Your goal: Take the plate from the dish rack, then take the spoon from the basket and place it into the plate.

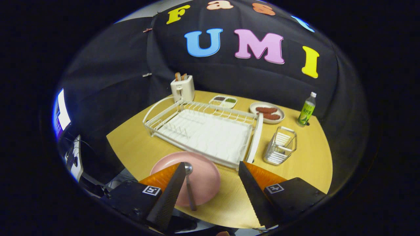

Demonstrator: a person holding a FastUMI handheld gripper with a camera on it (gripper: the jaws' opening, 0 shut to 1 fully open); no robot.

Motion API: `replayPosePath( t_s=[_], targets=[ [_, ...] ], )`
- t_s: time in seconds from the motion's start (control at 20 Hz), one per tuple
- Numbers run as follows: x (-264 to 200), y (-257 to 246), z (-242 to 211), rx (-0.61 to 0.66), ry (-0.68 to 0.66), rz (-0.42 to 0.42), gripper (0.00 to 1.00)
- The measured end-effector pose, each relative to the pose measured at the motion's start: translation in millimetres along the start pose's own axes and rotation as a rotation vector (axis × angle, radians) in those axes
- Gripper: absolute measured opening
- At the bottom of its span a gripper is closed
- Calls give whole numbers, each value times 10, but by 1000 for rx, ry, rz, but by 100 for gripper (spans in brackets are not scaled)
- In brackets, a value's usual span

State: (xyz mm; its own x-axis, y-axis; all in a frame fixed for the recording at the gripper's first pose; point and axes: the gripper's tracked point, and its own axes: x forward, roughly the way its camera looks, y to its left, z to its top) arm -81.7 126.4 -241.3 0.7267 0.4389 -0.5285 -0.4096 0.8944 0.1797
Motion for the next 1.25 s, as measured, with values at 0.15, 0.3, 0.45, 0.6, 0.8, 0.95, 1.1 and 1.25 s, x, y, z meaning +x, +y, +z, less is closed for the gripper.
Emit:
replayPosePath(
  t_s=[0.15, 0.3, 0.45, 0.6, 0.8, 0.95, 1.1, 1.25],
  targets=[
    [-149, -249, 632, 3, -124, -45, 100],
    [-353, -546, 1129, -37, -208, -98, 98],
    [-577, -763, 1502, -64, -268, -152, 97],
    [-760, -933, 1675, -52, -296, -177, 98],
    [-870, -1167, 1774, -46, -328, -184, 99],
    [-912, -1322, 1810, -43, -342, -178, 98],
    [-913, -1422, 1822, -31, -347, -162, 98],
    [-934, -1502, 1845, -22, -365, -164, 98]
  ],
)
